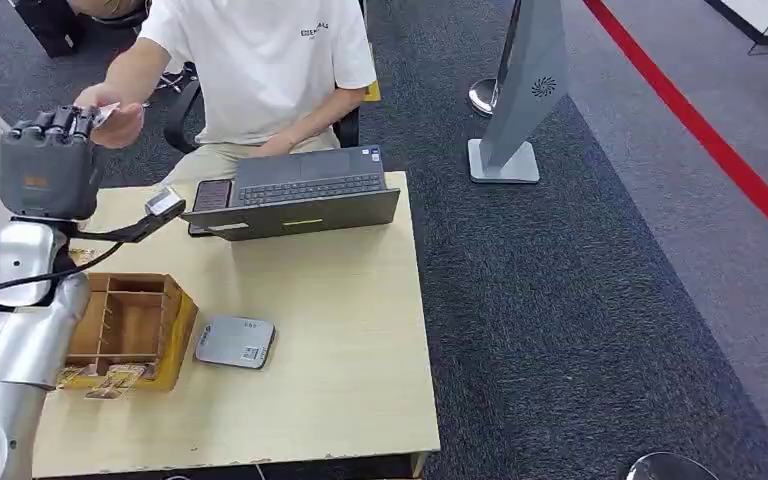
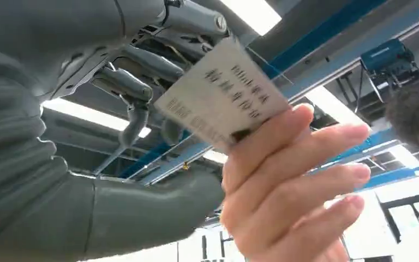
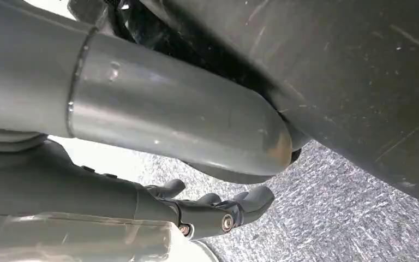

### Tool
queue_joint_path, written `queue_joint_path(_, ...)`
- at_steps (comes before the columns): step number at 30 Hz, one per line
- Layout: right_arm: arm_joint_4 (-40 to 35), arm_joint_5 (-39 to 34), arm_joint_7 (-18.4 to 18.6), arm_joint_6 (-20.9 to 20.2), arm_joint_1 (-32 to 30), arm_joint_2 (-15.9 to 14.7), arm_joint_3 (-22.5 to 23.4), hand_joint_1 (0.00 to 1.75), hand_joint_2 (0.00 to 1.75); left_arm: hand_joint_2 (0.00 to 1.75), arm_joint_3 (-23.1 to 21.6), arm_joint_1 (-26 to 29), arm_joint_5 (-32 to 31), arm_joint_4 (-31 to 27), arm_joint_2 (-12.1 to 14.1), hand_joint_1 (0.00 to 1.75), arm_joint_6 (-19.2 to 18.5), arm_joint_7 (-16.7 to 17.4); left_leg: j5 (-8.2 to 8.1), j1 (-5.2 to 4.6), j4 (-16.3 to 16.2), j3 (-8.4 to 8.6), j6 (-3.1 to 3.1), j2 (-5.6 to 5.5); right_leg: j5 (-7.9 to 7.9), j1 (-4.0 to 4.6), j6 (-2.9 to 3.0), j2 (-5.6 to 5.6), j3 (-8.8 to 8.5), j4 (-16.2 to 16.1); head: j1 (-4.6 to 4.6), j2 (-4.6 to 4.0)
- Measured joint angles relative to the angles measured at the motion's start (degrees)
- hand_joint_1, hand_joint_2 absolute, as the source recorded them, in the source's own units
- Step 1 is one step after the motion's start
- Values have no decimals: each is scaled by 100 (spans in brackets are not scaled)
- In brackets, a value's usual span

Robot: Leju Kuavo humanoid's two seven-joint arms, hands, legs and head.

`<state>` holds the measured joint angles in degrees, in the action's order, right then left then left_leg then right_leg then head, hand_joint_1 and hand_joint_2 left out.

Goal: Pass the card to the sensor for recognition and then transmit it.

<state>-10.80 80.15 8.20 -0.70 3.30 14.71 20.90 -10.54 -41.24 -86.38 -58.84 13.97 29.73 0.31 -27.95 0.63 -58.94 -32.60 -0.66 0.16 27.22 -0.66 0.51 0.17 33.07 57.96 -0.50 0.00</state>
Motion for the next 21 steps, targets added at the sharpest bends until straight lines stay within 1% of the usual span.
queue_joint_path(3, 0, 0, 4, 4, -1, 0, 2, 0, 0, 175, 0, 166, -13, -101, -54, 0, 26, -35, 0, 0, 0, 0, 0, 0, 0, 0, 0, 0, 1, 0, 0, 0)
queue_joint_path(6, 0, 2, 18, 20, 1, 0, 4, 0, 0, 175, -7, 416, -15, -398, -144, 0, 22, -55, 0, -1, 0, -3, 0, -1, 1, -1, -1, -1, 2, -1, 2, 0)
queue_joint_path(11, 0, -2, 31, 53, -1, 0, 9, 0, 0, 175, -55, 663, -11, -772, -249, 0, 20, -144, -1, -1, 0, -3, 1, 5, -1, -2, -2, 4, 5, -2, 0, 0)
queue_joint_path(13, 0, -48, 72, 96, -2, 0, 33, 0, 0, 175, -153, 907, 57, -1144, -310, 0, -13, -218, -1, -1, 0, -4, 1, 4, 0, -2, -3, 3, 4, -2, 2, 0)
queue_joint_path(15, 0, -136, 125, 133, -1, 2, 70, 0, 0, 175, -306, 1309, 101, -1634, -363, 0, -48, -330, -7, -3, 0, -5, 7, 8, 1, -3, -4, 6, 4, -2, 2, 0)
queue_joint_path(16, 0, -160, 136, 153, -1, 7, 94, 0, 0, 175, -376, 1475, 68, -1811, -371, 0, -48, -334, -9, -4, 0, -4, 6, 13, 2, -4, -4, 10, 4, -2, 0, 0)
queue_joint_path(17, 0, -212, 186, 227, -3, 26, 164, 0, 0, 175, -575, 1865, -64, -2263, -380, 0, -24, -310, -15, -5, 0, -1, 5, 22, 2, -5, -4, 21, 6, -2, 2, 0)
queue_joint_path(18, 0, -238, 210, 265, -8, 37, 199, 0, 0, 175, -728, 2131, -166, -2536, -380, 0, 11, -295, -18, -4, 0, -5, 4, 21, 8, -4, -8, 20, 9, -3, 0, 0)
queue_joint_path(19, 0, -256, 227, 291, -9, 44, 216, 0, 0, 175, -860, 2352, -223, -2718, -385, 0, 33, -271, -18, -4, 0, -8, 4, 19, 9, -4, -11, 19, 11, -4, 13, 0)
queue_joint_path(21, 2, -258, 245, 313, -8, 50, 291, 0, 0, 175, -1069, 2770, -308, -3139, -358, 0, 83, -184, -22, -4, 0, -8, 5, 18, 13, -5, -13, 19, 13, -4, 11, 0)
